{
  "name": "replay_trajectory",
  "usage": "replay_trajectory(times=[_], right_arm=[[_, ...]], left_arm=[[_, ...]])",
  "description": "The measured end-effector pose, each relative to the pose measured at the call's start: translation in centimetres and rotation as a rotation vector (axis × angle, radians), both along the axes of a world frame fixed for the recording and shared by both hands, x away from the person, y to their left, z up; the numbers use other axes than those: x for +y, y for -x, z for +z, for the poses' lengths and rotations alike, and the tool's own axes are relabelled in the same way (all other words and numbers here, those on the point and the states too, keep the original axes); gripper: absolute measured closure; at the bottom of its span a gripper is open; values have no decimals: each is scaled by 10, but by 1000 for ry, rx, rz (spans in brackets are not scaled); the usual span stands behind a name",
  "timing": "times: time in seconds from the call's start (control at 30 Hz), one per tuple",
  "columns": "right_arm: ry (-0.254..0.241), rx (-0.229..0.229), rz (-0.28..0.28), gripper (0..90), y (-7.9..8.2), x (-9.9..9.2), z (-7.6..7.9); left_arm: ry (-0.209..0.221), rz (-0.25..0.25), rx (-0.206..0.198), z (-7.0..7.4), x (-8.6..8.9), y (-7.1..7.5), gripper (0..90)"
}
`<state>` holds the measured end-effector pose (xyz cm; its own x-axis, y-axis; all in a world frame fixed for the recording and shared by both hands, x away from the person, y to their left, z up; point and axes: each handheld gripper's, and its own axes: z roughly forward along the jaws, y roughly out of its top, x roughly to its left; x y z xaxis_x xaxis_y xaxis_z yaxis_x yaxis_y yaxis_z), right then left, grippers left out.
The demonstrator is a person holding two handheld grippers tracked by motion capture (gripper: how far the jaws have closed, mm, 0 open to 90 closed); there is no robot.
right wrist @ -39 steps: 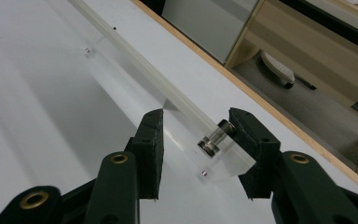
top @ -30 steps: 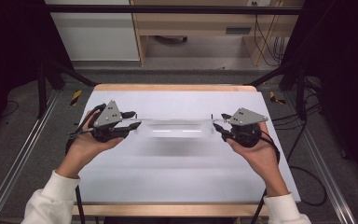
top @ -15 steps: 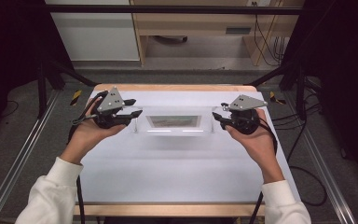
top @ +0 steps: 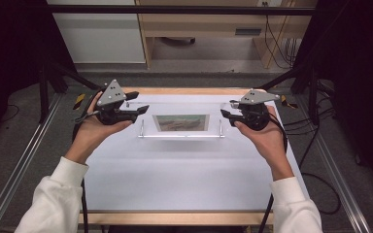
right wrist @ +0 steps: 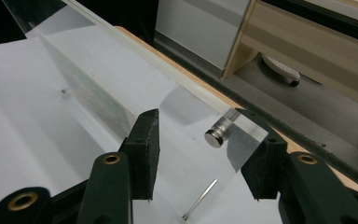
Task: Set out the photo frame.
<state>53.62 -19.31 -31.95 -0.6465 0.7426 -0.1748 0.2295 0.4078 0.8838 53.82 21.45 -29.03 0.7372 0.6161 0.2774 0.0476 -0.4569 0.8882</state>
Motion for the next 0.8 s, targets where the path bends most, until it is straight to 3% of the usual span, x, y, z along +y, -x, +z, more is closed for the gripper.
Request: replay_trajectory(times=[0.1, 0.2, 0.27, 0.43, 0.53, 0.8], right_arm=[[-10, 4, -5, 529, -5, -1, 1], [-21, 5, -11, 529, -8, -1, 2], [-21, 4, -13, 528, -10, -1, 2], [-27, 6, -25, 530, -14, -1, 3], [-37, 5, -33, 543, -16, -2, 4], [-61, 8, -39, 564, -24, -6, 5]], left_arm=[[56, 26, -22, 6, 4, 7, 324], [166, 63, -24, 9, 10, 17, 275], [191, 87, -28, 8, 12, 25, 258], [186, 154, 2, -4, 19, 42, 196], [179, 185, -5, -14, 27, 49, 180], [186, 188, 69, -47, 38, 60, 164]])
